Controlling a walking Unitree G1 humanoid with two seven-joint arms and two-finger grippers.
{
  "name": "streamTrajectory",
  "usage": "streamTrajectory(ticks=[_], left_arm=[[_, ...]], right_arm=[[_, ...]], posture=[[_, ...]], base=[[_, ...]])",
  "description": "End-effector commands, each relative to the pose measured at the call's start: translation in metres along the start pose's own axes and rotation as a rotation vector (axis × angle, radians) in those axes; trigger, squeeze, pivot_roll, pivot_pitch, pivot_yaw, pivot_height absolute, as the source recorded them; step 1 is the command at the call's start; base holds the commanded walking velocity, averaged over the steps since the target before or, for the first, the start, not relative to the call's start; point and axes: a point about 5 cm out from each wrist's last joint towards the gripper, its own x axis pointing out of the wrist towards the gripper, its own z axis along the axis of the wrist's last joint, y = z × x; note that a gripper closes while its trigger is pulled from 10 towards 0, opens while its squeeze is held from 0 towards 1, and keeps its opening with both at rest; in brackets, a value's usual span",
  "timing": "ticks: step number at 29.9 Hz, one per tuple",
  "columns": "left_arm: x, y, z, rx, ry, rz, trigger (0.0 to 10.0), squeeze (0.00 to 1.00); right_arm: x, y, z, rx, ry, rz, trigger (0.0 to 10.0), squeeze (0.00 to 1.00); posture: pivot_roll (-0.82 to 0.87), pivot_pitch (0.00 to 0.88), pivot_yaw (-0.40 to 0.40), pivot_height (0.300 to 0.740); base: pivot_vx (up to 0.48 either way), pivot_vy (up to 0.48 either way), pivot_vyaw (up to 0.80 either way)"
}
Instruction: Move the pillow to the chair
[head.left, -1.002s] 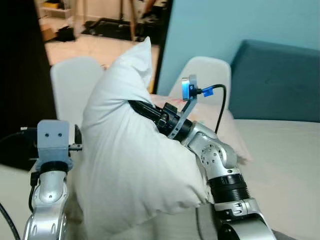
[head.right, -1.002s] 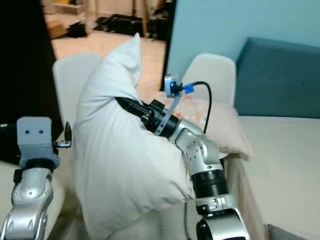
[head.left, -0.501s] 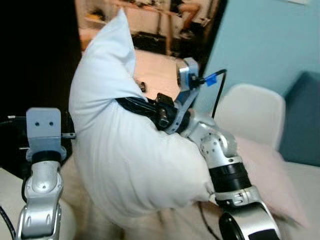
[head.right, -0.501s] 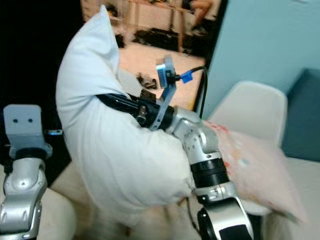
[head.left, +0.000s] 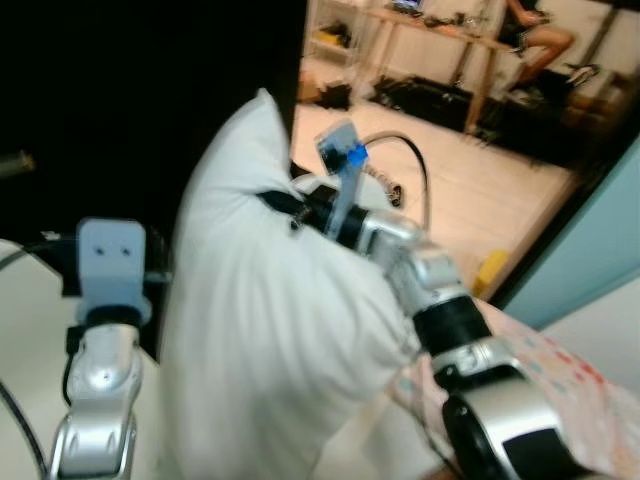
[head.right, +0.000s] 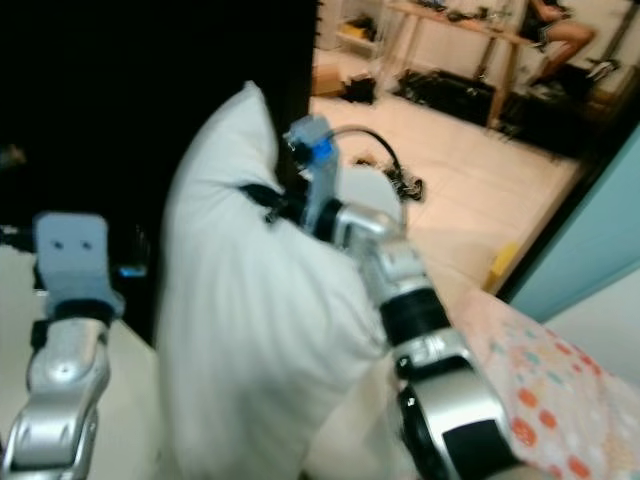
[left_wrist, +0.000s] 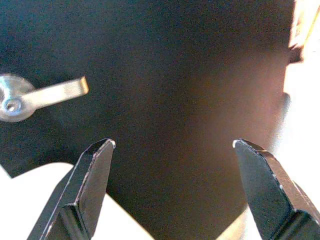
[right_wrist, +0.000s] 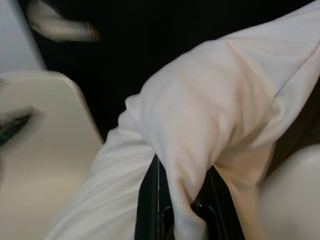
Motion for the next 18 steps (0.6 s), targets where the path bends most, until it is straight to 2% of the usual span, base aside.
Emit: streamTrajectory(ticks=[1,3,6,10,16,18], left_arm=[[-0.003,-0.009,-0.003,0.020,0.018,-0.054,10.0,0.00],[-0.005,-0.012,-0.003,0.014,0.026,-0.072,10.0,0.00],[-0.005,-0.013,-0.003,0.008,0.028,-0.077,10.0,0.00],[-0.006,-0.014,-0.003,0.002,0.029,-0.078,10.0,0.00],[-0.006,-0.016,-0.004,0.002,0.035,-0.062,10.0,0.00],[-0.007,-0.016,-0.003,-0.005,0.029,-0.064,10.0,0.00]], right_arm=[[-0.002,-0.006,-0.003,-0.032,0.033,-0.054,10.0,0.00],[-0.007,-0.020,-0.012,-0.050,0.117,-0.172,10.0,0.00],[-0.008,-0.026,-0.015,-0.065,0.136,-0.217,10.0,0.00],[-0.017,-0.044,-0.025,-0.062,0.218,-0.374,10.0,0.00],[-0.019,-0.049,-0.034,-0.066,0.264,-0.440,10.0,0.00],[-0.019,-0.049,-0.043,-0.074,0.297,-0.464,10.0,0.00]], posture=[[0.08,0.000,-0.120,0.734],[0.08,0.000,-0.121,0.734],[0.08,0.000,-0.121,0.734],[0.08,0.000,-0.123,0.734],[0.08,0.000,-0.126,0.734],[0.08,0.000,-0.128,0.734]], base=[[0.000,-0.469,0.00],[0.000,-0.472,0.00],[0.000,-0.472,0.00],[0.000,-0.468,0.00],[0.000,0.000,0.00],[0.000,0.000,0.00]])
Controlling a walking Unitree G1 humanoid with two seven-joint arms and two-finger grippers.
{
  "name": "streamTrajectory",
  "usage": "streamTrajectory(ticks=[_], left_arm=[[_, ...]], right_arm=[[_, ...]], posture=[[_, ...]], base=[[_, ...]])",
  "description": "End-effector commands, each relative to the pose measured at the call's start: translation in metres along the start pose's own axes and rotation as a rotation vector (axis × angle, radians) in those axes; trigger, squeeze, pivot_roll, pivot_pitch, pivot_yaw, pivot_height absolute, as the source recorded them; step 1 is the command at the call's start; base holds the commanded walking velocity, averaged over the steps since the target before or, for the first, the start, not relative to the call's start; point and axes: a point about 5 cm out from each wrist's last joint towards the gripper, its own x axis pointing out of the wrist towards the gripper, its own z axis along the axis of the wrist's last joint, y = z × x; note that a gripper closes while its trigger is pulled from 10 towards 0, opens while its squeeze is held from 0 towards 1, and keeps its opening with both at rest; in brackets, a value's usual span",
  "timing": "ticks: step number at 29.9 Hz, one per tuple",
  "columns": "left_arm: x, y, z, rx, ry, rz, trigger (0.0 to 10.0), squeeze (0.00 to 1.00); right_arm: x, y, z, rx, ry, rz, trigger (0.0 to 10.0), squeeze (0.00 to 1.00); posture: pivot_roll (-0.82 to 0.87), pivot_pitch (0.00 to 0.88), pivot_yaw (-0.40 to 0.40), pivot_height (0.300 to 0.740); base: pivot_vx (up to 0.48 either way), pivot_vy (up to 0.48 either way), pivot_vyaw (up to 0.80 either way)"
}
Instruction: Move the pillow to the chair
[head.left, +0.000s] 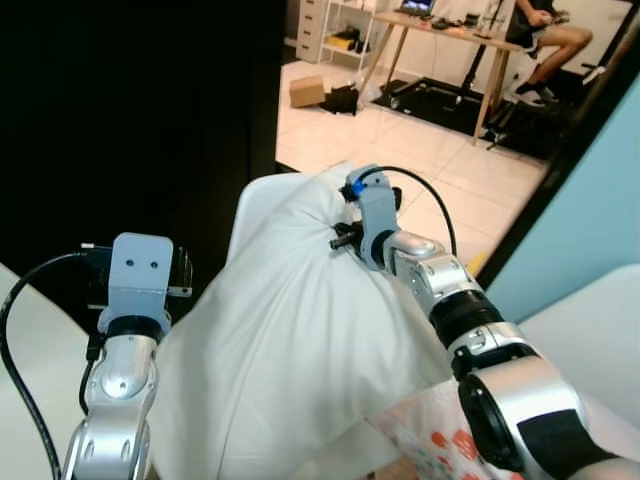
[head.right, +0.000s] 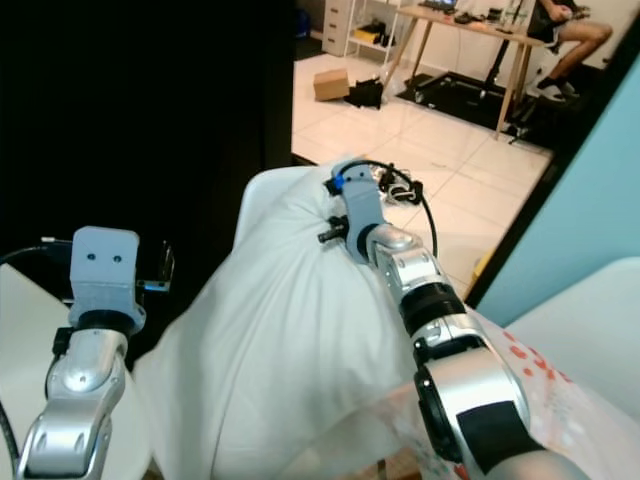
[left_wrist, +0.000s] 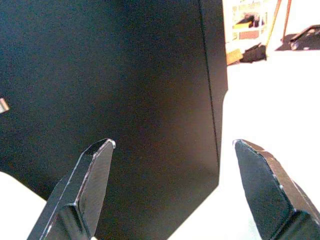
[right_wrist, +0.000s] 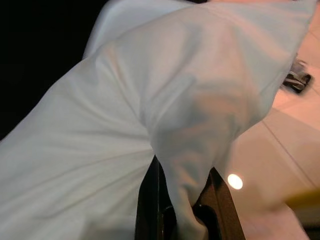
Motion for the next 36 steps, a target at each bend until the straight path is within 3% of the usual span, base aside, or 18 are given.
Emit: streamTrajectory(ticks=[1,7,13,21,33,35,36], left_arm=[[-0.002,0.000,-0.002,0.003,0.010,0.008,10.0,0.00],[-0.006,-0.002,-0.002,-0.005,0.009,-0.004,10.0,0.00],[-0.009,-0.004,-0.002,-0.005,0.013,-0.014,10.0,0.00],[-0.014,-0.008,0.000,0.003,0.013,-0.049,10.0,0.00],[-0.020,-0.011,0.004,0.012,0.002,-0.086,10.0,0.00],[-0.022,-0.011,0.004,0.012,0.002,-0.090,10.0,0.00],[-0.023,-0.012,0.004,0.012,0.003,-0.104,10.0,0.00]], right_arm=[[0.000,-0.002,0.012,-0.031,-0.051,-0.039,10.0,0.00],[0.003,-0.005,0.000,-0.021,-0.031,-0.136,10.0,0.00],[0.005,-0.005,0.005,-0.006,-0.063,-0.162,10.0,0.00],[0.003,-0.014,0.036,-0.041,-0.151,-0.264,10.0,0.00],[0.000,-0.020,0.054,-0.101,-0.196,-0.312,10.0,0.00],[-0.001,-0.022,0.057,-0.097,-0.202,-0.325,10.0,0.00],[-0.006,-0.033,0.058,-0.104,-0.202,-0.383,10.0,0.00]], posture=[[0.08,0.000,-0.128,0.734],[0.09,0.000,-0.133,0.719],[0.09,0.000,-0.137,0.699],[0.10,0.000,-0.143,0.664],[0.12,0.000,-0.154,0.634],[0.12,0.000,-0.153,0.629],[0.12,0.000,-0.152,0.619]], base=[[0.000,0.000,0.00],[0.000,0.000,0.00],[0.000,0.000,0.00],[0.000,0.000,0.00],[0.000,0.000,0.00],[0.000,0.000,0.00],[0.000,0.000,0.00]])
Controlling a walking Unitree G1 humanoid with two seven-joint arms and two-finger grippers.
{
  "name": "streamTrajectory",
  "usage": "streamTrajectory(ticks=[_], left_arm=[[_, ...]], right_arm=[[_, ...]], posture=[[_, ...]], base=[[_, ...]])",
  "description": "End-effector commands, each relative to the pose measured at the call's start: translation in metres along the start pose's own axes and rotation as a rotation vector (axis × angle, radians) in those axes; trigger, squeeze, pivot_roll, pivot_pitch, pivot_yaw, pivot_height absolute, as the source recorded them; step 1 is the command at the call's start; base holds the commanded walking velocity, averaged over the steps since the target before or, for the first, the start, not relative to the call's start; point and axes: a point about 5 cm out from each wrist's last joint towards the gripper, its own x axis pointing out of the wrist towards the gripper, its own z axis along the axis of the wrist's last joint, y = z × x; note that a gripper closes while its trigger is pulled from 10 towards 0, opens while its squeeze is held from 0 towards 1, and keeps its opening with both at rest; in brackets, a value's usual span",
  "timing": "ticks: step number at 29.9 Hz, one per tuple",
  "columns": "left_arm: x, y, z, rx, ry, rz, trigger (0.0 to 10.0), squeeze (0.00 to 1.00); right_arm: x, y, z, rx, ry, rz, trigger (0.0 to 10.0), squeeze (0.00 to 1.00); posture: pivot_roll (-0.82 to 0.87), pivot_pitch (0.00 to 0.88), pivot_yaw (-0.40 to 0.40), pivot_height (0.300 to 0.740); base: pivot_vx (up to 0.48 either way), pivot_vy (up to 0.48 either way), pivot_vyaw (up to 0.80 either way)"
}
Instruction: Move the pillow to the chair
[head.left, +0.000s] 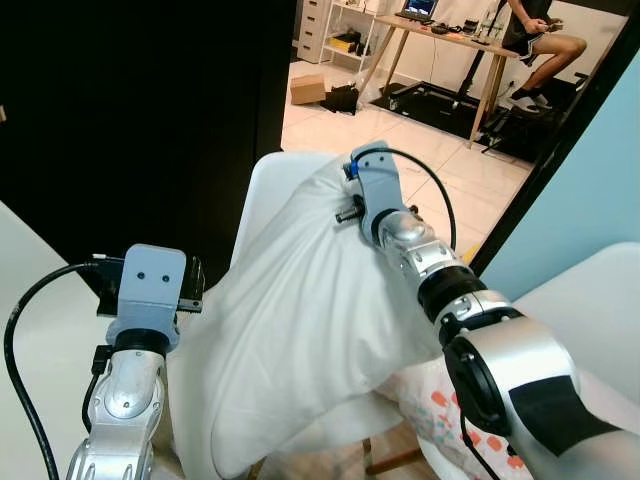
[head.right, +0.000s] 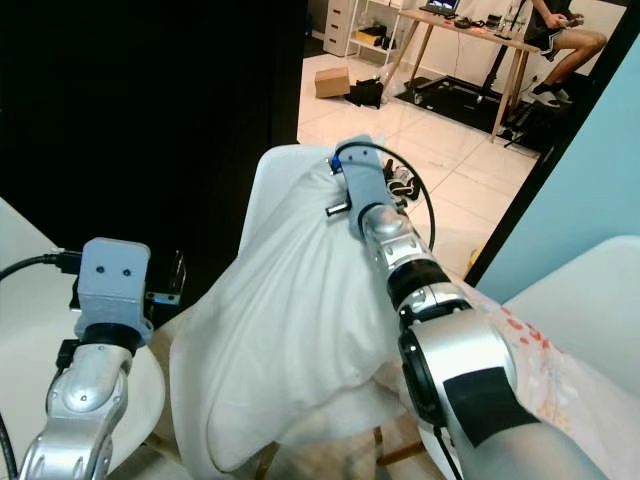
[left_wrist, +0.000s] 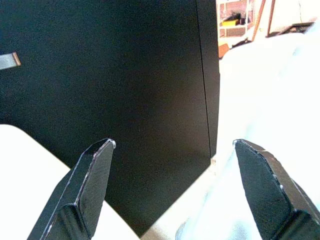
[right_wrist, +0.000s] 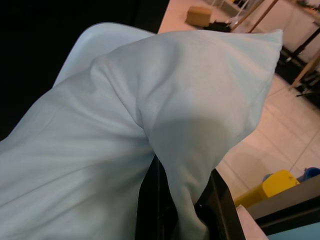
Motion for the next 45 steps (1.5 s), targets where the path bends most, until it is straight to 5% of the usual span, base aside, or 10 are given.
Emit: streamTrajectory(ticks=[1,6,16,27,34,36,40,45], left_arm=[[-0.004,-0.003,0.001,0.009,0.006,-0.024,10.0,0.00],[-0.005,-0.005,0.001,0.010,0.003,-0.050,10.0,0.00],[-0.006,-0.011,0.006,-0.002,-0.006,-0.093,10.0,0.00],[-0.008,-0.010,0.009,-0.007,-0.003,-0.100,10.0,0.00],[-0.010,-0.010,0.013,-0.009,-0.003,-0.113,10.0,0.00],[-0.011,-0.009,0.014,-0.010,-0.003,-0.115,10.0,0.00],[-0.011,-0.009,0.015,-0.010,-0.004,-0.117,10.0,0.00],[-0.014,-0.010,0.018,-0.018,0.000,-0.123,10.0,0.00]], right_arm=[[-0.001,-0.024,0.013,-0.011,-0.055,-0.104,10.0,0.00],[-0.004,-0.046,0.010,-0.085,-0.041,-0.207,10.0,0.00],[-0.006,-0.053,0.000,-0.146,-0.004,-0.245,10.0,0.00],[-0.006,-0.056,0.014,-0.186,-0.042,-0.264,10.0,0.00],[-0.008,-0.067,0.059,-0.140,-0.195,-0.293,10.0,0.00],[-0.016,-0.081,0.094,-0.067,-0.310,-0.325,10.0,0.00],[-0.019,-0.087,0.107,-0.041,-0.351,-0.338,10.0,0.00],[-0.034,-0.118,0.130,-0.047,-0.396,-0.450,10.0,0.00]], posture=[[0.12,0.000,-0.152,0.619],[0.12,0.000,-0.152,0.604],[0.12,0.000,-0.151,0.579],[0.14,0.004,-0.151,0.549],[0.15,0.026,-0.145,0.524],[0.15,0.035,-0.140,0.514],[0.15,0.035,-0.140,0.509],[0.15,0.046,-0.143,0.489]], base=[[0.000,0.000,0.00],[0.000,0.000,0.00],[0.000,0.000,0.00],[0.000,0.000,0.00],[0.000,0.000,0.00],[0.000,0.000,0.00],[0.000,0.000,0.00],[0.000,0.000,0.00]])
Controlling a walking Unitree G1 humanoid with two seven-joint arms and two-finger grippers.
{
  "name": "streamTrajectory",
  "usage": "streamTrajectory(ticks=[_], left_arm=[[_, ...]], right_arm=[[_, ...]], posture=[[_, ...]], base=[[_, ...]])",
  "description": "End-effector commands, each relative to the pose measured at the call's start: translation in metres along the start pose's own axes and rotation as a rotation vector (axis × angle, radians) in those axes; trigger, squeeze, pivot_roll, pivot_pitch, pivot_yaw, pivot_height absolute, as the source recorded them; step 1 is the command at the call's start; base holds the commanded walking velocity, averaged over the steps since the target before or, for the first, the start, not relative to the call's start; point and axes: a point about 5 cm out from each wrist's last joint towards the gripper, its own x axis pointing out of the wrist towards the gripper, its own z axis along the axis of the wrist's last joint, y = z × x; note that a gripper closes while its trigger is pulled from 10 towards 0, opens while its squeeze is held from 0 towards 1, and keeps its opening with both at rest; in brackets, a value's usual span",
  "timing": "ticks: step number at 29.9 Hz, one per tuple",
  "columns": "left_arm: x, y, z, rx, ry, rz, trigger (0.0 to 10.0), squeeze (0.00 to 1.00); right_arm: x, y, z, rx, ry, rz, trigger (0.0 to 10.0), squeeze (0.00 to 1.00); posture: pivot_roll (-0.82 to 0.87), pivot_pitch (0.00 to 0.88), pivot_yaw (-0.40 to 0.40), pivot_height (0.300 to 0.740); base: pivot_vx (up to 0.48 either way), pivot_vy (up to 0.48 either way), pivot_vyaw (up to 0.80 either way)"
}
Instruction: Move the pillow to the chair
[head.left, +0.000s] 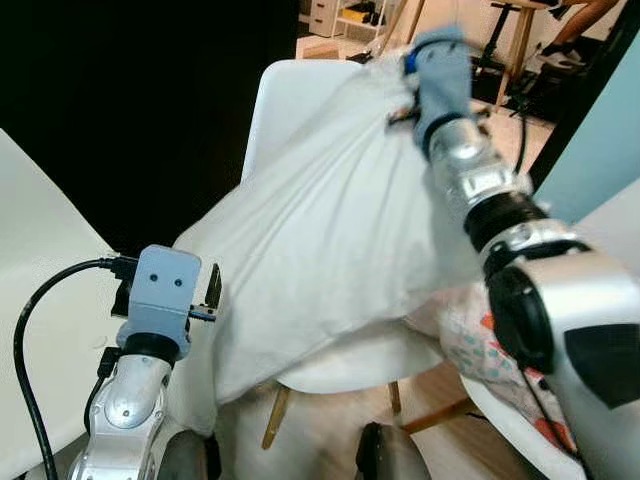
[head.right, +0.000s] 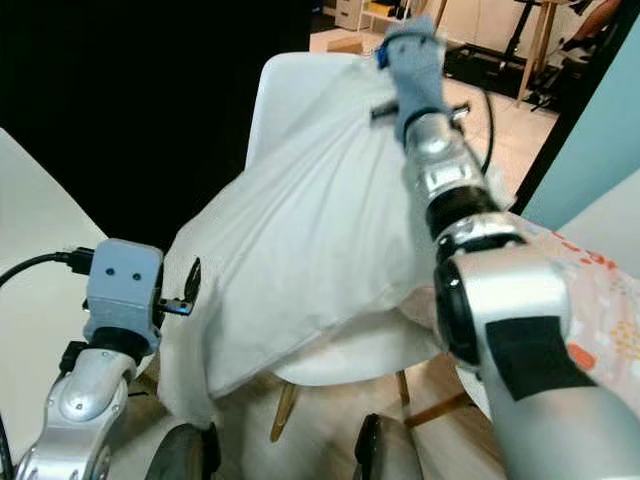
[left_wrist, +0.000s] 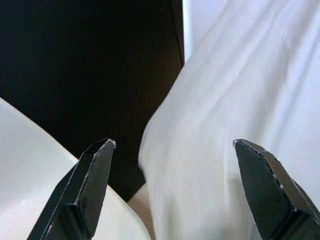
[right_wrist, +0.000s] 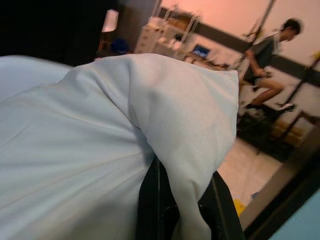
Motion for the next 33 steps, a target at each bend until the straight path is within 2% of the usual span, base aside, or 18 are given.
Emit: streamTrajectory(ticks=[1,4,6,7,11,13,14,17,19,21,24,26,27,30,33], left_arm=[[-0.003,-0.003,0.001,-0.004,0.009,-0.016,10.0,0.00],[-0.003,-0.003,0.001,-0.004,0.009,-0.016,10.0,0.00],[-0.004,-0.004,0.001,-0.008,0.014,-0.016,10.0,0.00],[-0.004,-0.004,0.001,-0.008,0.014,-0.016,10.0,0.00],[-0.007,-0.003,0.001,-0.009,0.025,-0.012,10.0,0.00],[-0.008,-0.002,0.001,-0.009,0.026,-0.011,10.0,0.00],[-0.008,-0.001,0.001,-0.008,0.028,-0.010,10.0,0.00],[-0.009,0.000,0.001,-0.008,0.032,-0.008,10.0,0.00],[-0.011,0.001,0.001,-0.013,0.037,0.000,10.0,0.00],[-0.011,0.002,0.002,-0.014,0.039,0.002,10.0,0.00],[-0.014,0.002,0.003,-0.017,0.043,0.000,10.0,0.00],[-0.014,0.002,0.003,-0.017,0.043,0.000,10.0,0.00],[-0.017,0.003,0.003,-0.016,0.049,-0.004,10.0,0.00],[-0.018,0.004,0.003,-0.016,0.054,-0.005,10.0,0.00],[-0.018,0.004,0.002,-0.021,0.060,-0.008,10.0,0.00]], right_arm=[[0.002,-0.029,0.017,-0.038,-0.056,-0.111,10.0,0.00],[0.002,-0.029,0.017,-0.038,-0.056,-0.111,10.0,0.00],[-0.001,-0.031,-0.011,-0.169,0.050,-0.101,10.0,0.00],[-0.001,-0.031,-0.011,-0.169,0.050,-0.101,10.0,0.00],[-0.010,-0.044,-0.051,-0.476,0.177,-0.114,10.0,0.00],[-0.011,-0.047,-0.055,-0.511,0.194,-0.116,10.0,0.00],[-0.013,-0.052,-0.061,-0.581,0.213,-0.126,10.0,0.00],[-0.015,-0.058,-0.067,-0.631,0.233,-0.137,10.0,0.00],[-0.023,-0.073,-0.085,-0.740,0.282,-0.159,10.0,0.00],[-0.025,-0.077,-0.089,-0.768,0.295,-0.164,10.0,0.00],[-0.033,-0.098,-0.099,-0.832,0.333,-0.225,10.0,0.00],[-0.033,-0.098,-0.099,-0.832,0.333,-0.225,10.0,0.00],[-0.036,-0.113,-0.099,-0.884,0.343,-0.276,10.0,0.00],[-0.038,-0.121,-0.097,-0.922,0.345,-0.300,10.0,0.00],[-0.038,-0.119,-0.100,-0.946,0.354,-0.263,10.0,0.00]], posture=[[0.14,0.051,-0.145,0.484],[0.14,0.051,-0.145,0.484],[0.15,0.061,-0.145,0.474],[0.15,0.061,-0.145,0.474],[0.15,0.070,-0.143,0.454],[0.15,0.070,-0.143,0.449],[0.16,0.076,-0.146,0.444],[0.16,0.079,-0.147,0.440],[0.16,0.088,-0.149,0.430],[0.16,0.094,-0.149,0.425],[0.16,0.104,-0.144,0.410],[0.16,0.104,-0.144,0.410],[0.16,0.112,-0.136,0.401],[0.16,0.114,-0.135,0.391],[0.15,0.119,-0.131,0.391]], base=[[0.000,0.000,0.00],[0.000,0.000,0.00],[0.000,0.000,0.00],[0.000,0.000,0.00],[0.000,0.000,0.00],[0.000,0.000,0.00],[0.000,0.000,0.00],[0.000,0.000,0.00],[0.000,0.000,0.00],[0.000,0.000,0.00],[0.000,0.000,0.00],[0.000,0.000,0.00],[0.000,0.000,0.00],[0.000,0.000,0.00],[0.000,0.000,0.00]])
